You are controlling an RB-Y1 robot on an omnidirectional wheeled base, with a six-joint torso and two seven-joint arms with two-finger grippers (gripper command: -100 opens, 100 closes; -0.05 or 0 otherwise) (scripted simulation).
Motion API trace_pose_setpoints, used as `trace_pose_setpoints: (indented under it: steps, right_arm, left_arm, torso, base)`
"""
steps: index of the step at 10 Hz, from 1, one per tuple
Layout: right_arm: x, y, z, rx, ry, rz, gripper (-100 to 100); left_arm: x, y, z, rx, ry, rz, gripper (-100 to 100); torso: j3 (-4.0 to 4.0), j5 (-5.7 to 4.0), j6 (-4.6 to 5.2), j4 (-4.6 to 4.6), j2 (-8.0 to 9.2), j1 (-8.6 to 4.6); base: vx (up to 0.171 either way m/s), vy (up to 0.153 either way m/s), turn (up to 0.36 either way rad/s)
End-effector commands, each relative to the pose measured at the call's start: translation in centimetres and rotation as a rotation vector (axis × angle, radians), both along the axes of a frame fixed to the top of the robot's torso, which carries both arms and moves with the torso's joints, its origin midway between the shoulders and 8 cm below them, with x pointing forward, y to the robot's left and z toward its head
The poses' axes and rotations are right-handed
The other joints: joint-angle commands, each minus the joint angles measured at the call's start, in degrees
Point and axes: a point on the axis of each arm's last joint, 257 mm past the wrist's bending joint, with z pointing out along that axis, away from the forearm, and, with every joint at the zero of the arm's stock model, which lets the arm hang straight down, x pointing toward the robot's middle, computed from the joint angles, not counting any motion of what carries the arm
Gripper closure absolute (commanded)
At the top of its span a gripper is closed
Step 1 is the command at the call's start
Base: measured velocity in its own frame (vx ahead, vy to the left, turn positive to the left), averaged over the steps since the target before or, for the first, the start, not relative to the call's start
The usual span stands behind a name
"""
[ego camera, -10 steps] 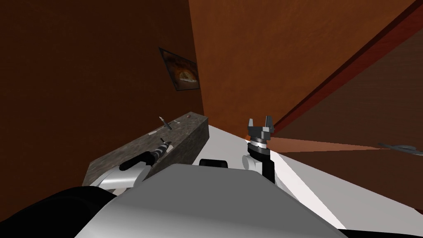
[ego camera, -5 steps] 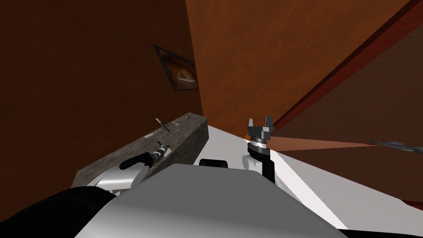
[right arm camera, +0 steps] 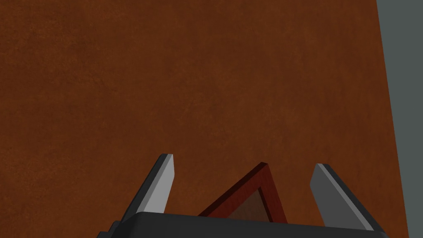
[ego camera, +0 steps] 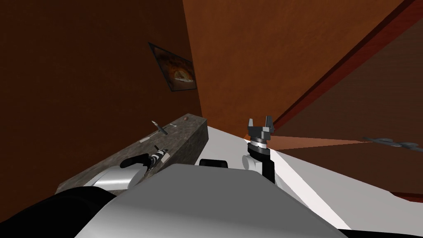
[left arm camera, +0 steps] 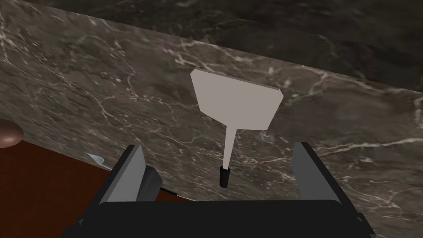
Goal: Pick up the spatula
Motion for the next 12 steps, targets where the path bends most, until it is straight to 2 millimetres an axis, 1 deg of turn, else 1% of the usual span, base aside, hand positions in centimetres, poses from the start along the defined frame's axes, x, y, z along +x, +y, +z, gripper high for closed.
trace_pose_setpoints:
  steps: [1, 2, 3, 4, 5, 6, 7, 9, 10, 12]
  right_arm:
    - [0.0, 0.0, 0.0, 0.0, 0.0, 0.0, 0]
    - [0.0, 0.0, 0.0, 0.0, 0.0, 0.0, 0]
    - [0.0, 0.0, 0.0, 0.0, 0.0, 0.0, 0]
    - [0.0, 0.0, 0.0, 0.0, 0.0, 0.0, 0]
    - [0.0, 0.0, 0.0, 0.0, 0.0, 0.0, 0]
    - [0.0, 0.0, 0.0, 0.0, 0.0, 0.0, 0]
    - [0.0, 0.0, 0.0, 0.0, 0.0, 0.0, 0]
    - [0.0, 0.0, 0.0, 0.0, 0.0, 0.0, 0]
    - [0.0, 0.0, 0.0, 0.0, 0.0, 0.0, 0]
    - [0.0, 0.0, 0.0, 0.0, 0.0, 0.0, 0]
  left_arm:
    - [-0.9, 0.2, -0.5, -0.004, 0.039, 0.009, -100]
    - [-1.9, 0.3, -0.9, -0.009, 0.081, 0.014, -100]
    - [-2.1, 0.3, -1.0, -0.01, 0.09, 0.017, -100]
    - [-3.1, 0.4, -1.3, -0.015, 0.13, 0.021, -100]
    - [-3.3, 0.4, -1.4, -0.015, 0.138, 0.024, -100]
    - [-4.4, 0.5, -1.7, -0.02, 0.182, 0.029, -100]
    - [-4.4, 0.5, -1.7, -0.02, 0.183, 0.03, -100]
    - [-6.2, 0.6, -2.0, -0.027, 0.255, 0.037, -100]
    - [-6.3, 0.6, -2.0, -0.028, 0.262, 0.039, -100]
    - [-7.9, 0.7, -2.1, -0.033, 0.326, 0.045, -100]
  torso:
    - [0.0, 0.0, 0.0, 0.0, 0.0, 0.0]
    - [0.02, 0.0, -0.01, 0.0, 0.04, -0.04]
    - [0.03, 0.0, 0.01, 0.01, 0.05, 0.0]
    - [0.03, 0.0, -0.01, 0.01, 0.05, -0.03]
    - [0.01, 0.0, 0.0, 0.0, 0.02, 0.0]
    - [0.02, 0.0, -0.01, 0.0, 0.04, -0.02]
    - [0.02, 0.0, -0.01, 0.01, 0.04, -0.03]
    - [0.05, -0.01, -0.01, 0.02, 0.08, -0.05]
    - [0.0, 0.01, 0.0, 0.0, 0.0, 0.01]
    - [0.03, 0.0, -0.01, 0.01, 0.06, -0.03]
  base:
    - [0.044, 0.04, -0.054]
    - [0.042, 0.048, -0.098]
    - [0.042, 0.043, -0.044]
    - [0.056, 0.052, -0.078]
    - [0.046, 0.048, -0.04]
    - [0.048, 0.044, -0.077]
    - [0.035, 0.038, -0.048]
    - [0.049, 0.049, -0.096]
    - [0.053, 0.046, -0.036]
    - [0.041, 0.056, -0.068]
